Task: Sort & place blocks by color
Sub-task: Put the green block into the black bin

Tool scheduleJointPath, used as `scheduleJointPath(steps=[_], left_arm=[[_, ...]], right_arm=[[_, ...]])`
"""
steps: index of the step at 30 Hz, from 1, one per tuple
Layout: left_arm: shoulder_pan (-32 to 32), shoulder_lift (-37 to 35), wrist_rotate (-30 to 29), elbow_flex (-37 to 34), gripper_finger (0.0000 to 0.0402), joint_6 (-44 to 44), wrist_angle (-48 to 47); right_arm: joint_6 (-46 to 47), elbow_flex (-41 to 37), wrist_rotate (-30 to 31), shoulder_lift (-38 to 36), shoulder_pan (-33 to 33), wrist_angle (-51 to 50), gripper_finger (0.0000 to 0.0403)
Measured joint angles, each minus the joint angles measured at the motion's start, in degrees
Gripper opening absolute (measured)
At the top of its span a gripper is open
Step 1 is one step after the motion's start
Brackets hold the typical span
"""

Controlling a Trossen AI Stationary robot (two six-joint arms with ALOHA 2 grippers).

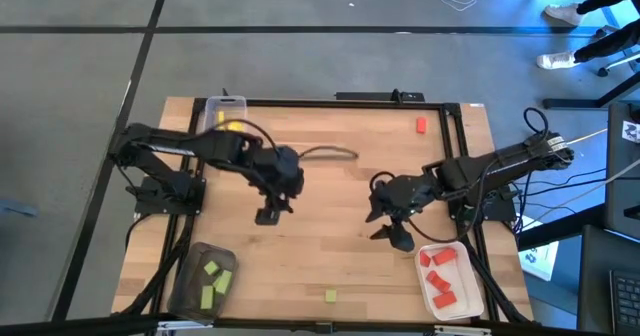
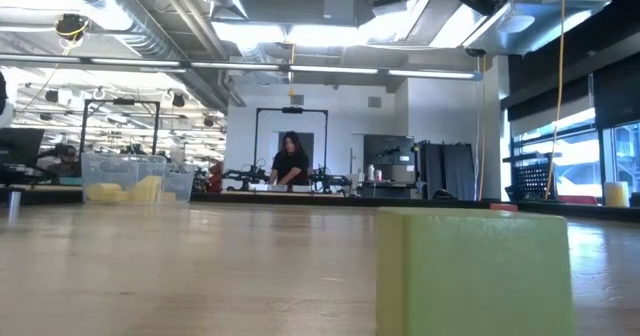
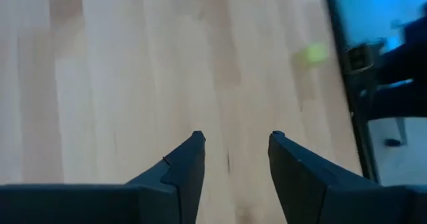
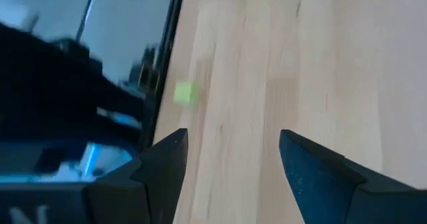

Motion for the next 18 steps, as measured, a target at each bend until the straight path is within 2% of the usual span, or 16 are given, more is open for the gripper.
scheduleJointPath(steps=[4, 10, 18], left_arm=[[-3.22, 2.61, -3.48, -0.02, 0.0153, -6.16, 2.26], [-6.90, 8.34, -3.75, -0.06, 0.0153, -11.06, 3.71], [-11.74, 15.85, -3.01, 0.01, 0.0153, -11.33, 8.52]], right_arm=[[-3.30, 0.00, -0.71, 0.00, 0.01, -4.41, 0.0236], [-9.30, 0.00, -0.36, -0.07, 0.00, -3.66, 0.0236], [-13.90, 0.00, -1.72, -0.82, 0.96, -3.90, 0.0236]])
